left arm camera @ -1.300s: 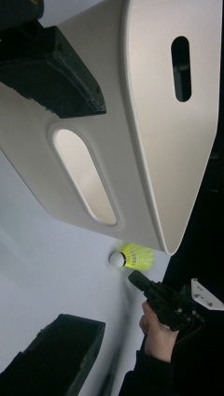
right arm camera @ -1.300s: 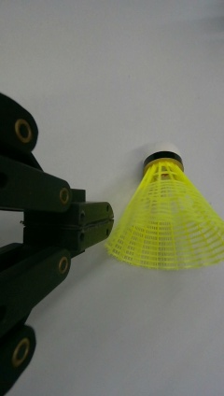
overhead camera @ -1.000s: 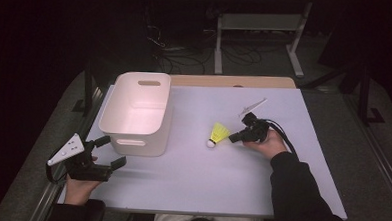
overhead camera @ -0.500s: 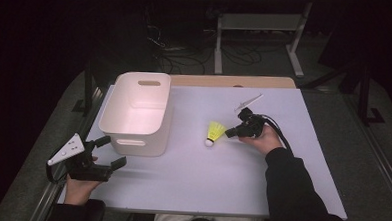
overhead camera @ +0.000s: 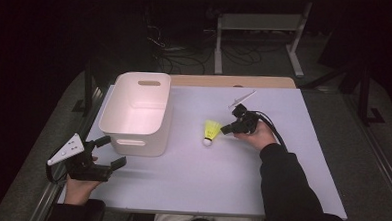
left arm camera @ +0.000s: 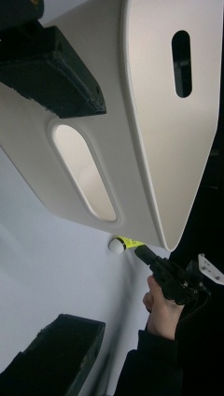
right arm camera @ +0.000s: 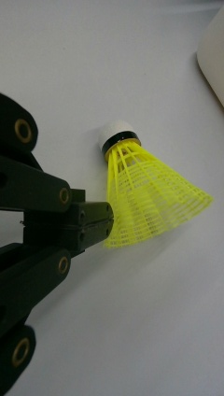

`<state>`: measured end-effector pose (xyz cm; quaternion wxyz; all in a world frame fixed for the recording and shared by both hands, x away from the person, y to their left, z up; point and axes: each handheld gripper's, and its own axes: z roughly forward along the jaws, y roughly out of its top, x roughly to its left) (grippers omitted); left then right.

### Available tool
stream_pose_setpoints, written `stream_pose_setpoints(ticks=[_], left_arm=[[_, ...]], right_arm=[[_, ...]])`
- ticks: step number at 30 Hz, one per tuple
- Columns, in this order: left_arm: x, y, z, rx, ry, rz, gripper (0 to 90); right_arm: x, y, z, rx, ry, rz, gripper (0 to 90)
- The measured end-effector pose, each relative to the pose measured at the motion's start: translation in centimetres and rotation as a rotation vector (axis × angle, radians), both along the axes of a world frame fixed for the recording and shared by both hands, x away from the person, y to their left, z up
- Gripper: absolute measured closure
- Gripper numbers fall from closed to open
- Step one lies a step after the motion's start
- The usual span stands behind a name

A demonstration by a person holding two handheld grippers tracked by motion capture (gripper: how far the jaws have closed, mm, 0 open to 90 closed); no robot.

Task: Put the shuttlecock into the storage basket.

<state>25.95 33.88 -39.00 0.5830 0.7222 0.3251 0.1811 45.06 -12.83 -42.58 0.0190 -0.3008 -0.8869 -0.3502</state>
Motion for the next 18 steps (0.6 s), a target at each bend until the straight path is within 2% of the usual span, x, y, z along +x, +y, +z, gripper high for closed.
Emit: stream_pose_setpoints(ticks=[10,18], left_arm=[[0.0,0.0,0.0,-0.001,-0.001,0.001,0.0],[0.0,0.0,0.0,-0.001,-0.001,0.0,0.0]], right_arm=[[0.7,0.8,-0.1,0.005,0.014,-0.012,88.7],[1.2,1.3,0.0,0.015,0.02,-0.001,88.7]])
